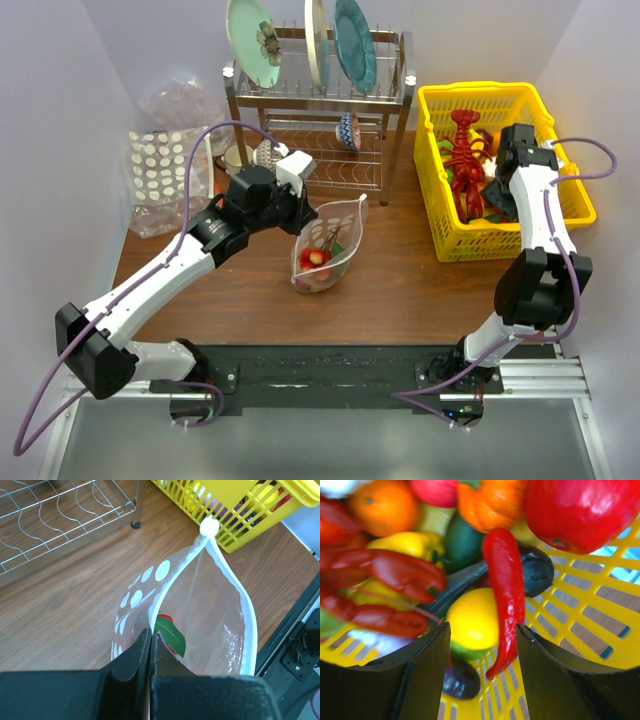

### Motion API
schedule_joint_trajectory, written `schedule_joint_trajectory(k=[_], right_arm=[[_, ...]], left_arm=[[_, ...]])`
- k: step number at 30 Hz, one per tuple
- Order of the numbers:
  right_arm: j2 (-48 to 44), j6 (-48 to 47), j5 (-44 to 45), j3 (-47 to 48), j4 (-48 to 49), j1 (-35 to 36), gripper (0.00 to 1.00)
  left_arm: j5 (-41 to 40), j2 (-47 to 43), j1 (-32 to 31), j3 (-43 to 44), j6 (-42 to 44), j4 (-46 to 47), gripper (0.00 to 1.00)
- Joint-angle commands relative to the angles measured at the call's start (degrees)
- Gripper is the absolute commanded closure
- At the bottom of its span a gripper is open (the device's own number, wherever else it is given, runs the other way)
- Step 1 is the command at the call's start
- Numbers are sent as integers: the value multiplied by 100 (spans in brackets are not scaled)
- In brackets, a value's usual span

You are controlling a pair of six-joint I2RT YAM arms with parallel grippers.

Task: Place the food in the zip-top bag and seal the zipper
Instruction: Pick up the fake vegetable from the bin.

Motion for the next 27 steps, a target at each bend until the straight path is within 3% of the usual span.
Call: schedule_joint_trajectory(k=[1,16,22,23,24,27], right_arm=[[-78,524,164,-323,95,-110,42],[519,920,358,-746,342,-294,45],[669,964,314,-772,430,-312,72],[652,999,322,-728,299,-321,85],[608,1042,357,-589,228,-329,91],[213,999,480,-474,254,-321,92]], left_arm=[[80,-182,29,-66,71,381,100],[116,-156,135,-92,45,390,100],[107,-156,143,-119,45,408,100],[98,-156,152,-119,45,408,100],[98,-147,143,-119,45,408,100],[89,-138,152,-136,45,425,100]])
